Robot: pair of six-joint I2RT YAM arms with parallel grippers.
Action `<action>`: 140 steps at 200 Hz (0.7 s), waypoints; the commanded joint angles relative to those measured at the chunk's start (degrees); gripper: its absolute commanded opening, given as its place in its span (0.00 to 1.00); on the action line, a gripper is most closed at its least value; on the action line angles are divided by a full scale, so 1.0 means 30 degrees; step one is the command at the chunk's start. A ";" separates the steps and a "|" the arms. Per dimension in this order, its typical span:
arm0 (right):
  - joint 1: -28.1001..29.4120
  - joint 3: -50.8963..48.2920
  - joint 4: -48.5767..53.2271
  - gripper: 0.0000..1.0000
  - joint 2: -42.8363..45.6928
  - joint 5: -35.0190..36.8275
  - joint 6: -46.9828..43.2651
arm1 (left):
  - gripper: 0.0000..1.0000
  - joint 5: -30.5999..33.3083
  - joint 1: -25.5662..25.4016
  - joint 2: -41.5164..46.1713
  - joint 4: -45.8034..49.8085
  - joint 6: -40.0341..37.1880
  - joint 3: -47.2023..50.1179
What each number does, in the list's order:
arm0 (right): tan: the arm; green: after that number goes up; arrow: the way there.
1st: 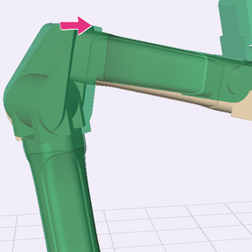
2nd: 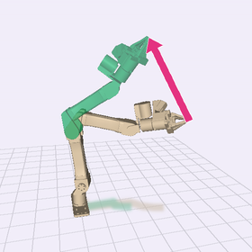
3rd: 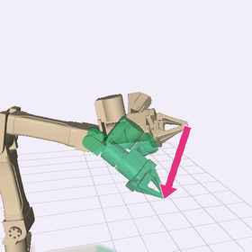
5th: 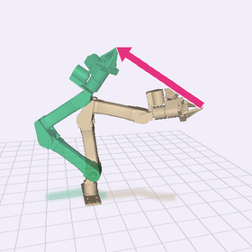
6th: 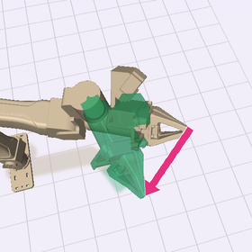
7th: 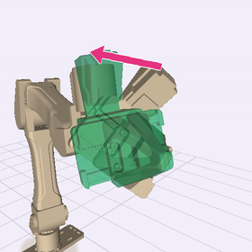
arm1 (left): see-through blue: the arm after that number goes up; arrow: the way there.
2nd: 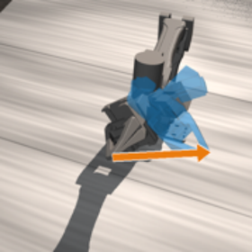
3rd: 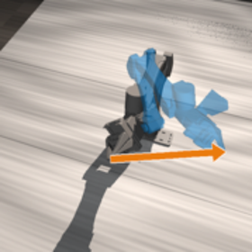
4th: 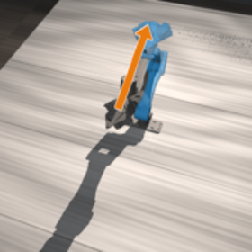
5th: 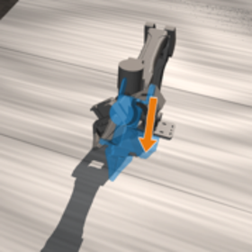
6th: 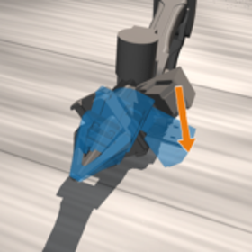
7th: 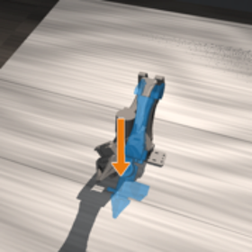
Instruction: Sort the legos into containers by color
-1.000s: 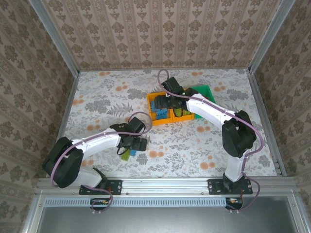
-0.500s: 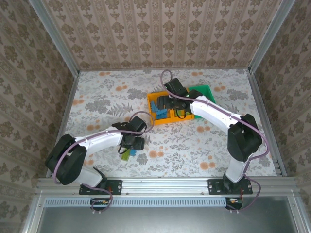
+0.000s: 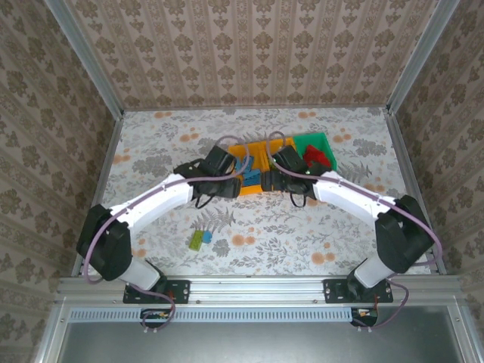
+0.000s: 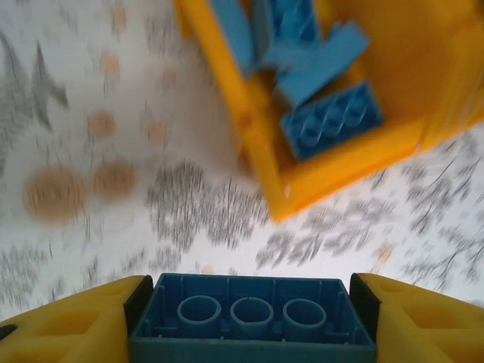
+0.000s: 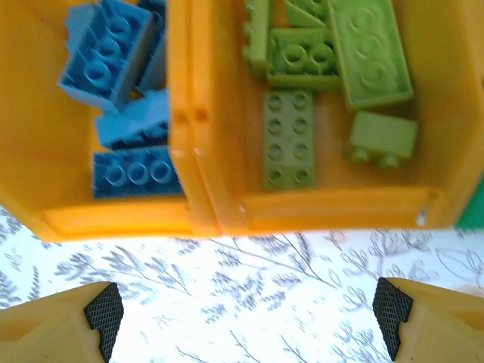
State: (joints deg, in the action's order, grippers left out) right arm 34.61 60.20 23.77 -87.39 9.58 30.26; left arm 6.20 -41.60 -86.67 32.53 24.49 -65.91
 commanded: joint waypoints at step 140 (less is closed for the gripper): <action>0.8487 -0.6749 -0.3772 0.92 0.2875 0.1781 -0.3337 | 0.84 -0.6195 0.2618 -0.7563 -0.2843 0.0069 -0.7063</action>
State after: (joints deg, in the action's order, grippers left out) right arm 57.30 38.02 14.68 -75.75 12.49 23.55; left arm -10.76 -33.95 -109.38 24.84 23.40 -85.03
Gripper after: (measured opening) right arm 0.910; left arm 0.792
